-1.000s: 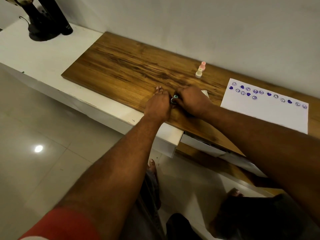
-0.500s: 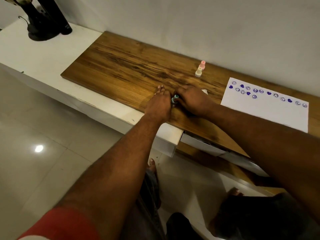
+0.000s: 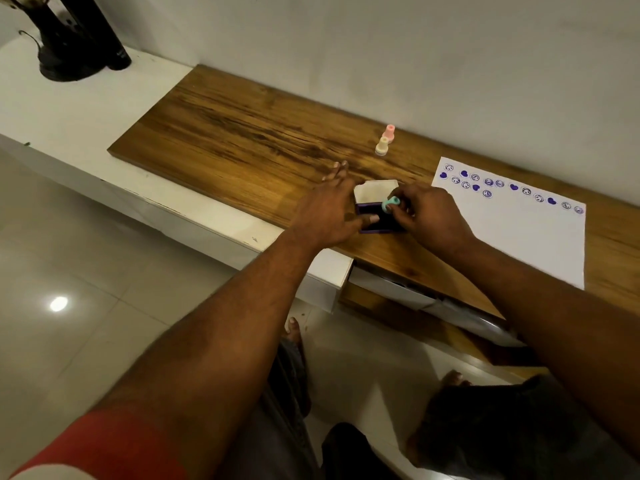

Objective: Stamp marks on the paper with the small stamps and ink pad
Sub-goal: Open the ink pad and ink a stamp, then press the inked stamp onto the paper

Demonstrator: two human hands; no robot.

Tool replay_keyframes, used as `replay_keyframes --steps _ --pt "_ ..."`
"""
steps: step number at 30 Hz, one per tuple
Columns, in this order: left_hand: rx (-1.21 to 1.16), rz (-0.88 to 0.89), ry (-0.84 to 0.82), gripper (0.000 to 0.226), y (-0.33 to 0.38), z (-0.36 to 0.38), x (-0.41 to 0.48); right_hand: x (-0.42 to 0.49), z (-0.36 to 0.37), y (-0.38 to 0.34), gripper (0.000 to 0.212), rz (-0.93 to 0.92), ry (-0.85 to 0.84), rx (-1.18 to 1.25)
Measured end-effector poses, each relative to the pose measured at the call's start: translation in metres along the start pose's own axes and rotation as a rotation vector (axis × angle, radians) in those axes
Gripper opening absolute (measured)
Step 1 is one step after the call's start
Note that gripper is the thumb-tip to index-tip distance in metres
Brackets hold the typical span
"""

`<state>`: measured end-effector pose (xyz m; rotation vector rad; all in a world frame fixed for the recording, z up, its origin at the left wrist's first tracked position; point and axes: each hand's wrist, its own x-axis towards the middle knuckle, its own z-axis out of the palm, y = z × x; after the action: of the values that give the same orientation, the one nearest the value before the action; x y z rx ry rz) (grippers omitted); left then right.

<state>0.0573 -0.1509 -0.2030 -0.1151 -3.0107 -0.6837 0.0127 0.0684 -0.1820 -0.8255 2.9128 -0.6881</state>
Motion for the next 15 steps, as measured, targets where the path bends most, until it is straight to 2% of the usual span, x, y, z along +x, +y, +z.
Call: replay_keyframes --steps 4,8,12,13,15 --pt "0.081 0.031 -0.04 0.093 0.011 0.011 -0.001 -0.005 0.003 0.003 0.029 -0.017 0.002 -0.044" --pt "0.13 0.034 -0.06 0.085 0.015 0.016 0.004 -0.005 0.007 0.002 0.028 -0.03 0.011 -0.058" --pt "0.146 0.005 -0.086 0.072 0.015 0.019 0.004 0.001 0.006 0.001 0.033 -0.028 -0.08 -0.108" --pt "0.142 0.001 -0.086 0.071 0.016 0.02 0.004 0.004 0.001 -0.002 0.033 -0.044 -0.074 -0.117" --pt "0.144 -0.004 -0.087 0.072 0.016 0.02 0.004 0.014 -0.018 -0.01 0.03 -0.088 0.056 -0.073"
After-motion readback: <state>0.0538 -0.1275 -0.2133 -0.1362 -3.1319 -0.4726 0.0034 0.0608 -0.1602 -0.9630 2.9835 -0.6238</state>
